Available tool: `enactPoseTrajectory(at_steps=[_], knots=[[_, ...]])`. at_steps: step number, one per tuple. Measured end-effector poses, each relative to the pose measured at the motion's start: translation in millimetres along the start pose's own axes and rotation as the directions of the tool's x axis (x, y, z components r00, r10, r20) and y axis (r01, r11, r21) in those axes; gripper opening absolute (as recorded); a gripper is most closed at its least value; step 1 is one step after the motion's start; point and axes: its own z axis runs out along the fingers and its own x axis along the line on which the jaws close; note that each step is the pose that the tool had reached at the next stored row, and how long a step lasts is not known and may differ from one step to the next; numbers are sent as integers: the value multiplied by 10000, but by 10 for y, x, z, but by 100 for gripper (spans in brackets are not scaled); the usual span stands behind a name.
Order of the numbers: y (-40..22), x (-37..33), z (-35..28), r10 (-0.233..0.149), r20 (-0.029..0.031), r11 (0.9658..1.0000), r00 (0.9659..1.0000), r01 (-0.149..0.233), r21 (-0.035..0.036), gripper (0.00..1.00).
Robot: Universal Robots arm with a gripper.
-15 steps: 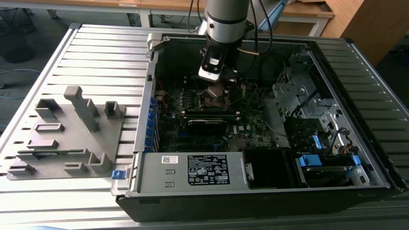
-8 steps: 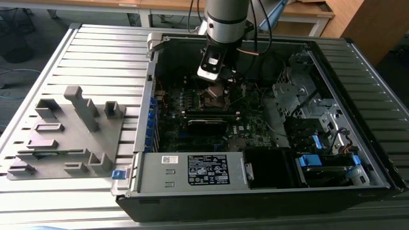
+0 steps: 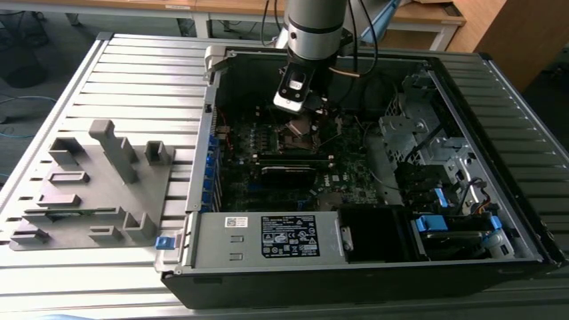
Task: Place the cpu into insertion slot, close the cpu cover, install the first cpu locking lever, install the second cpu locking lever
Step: 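Place the cpu into insertion slot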
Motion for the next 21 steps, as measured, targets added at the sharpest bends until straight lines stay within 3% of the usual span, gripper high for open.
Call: enactPoseTrajectory(at_steps=[21], knots=[[0, 0, 0, 95, 9, 10000, 10000, -95, 0, 54]])
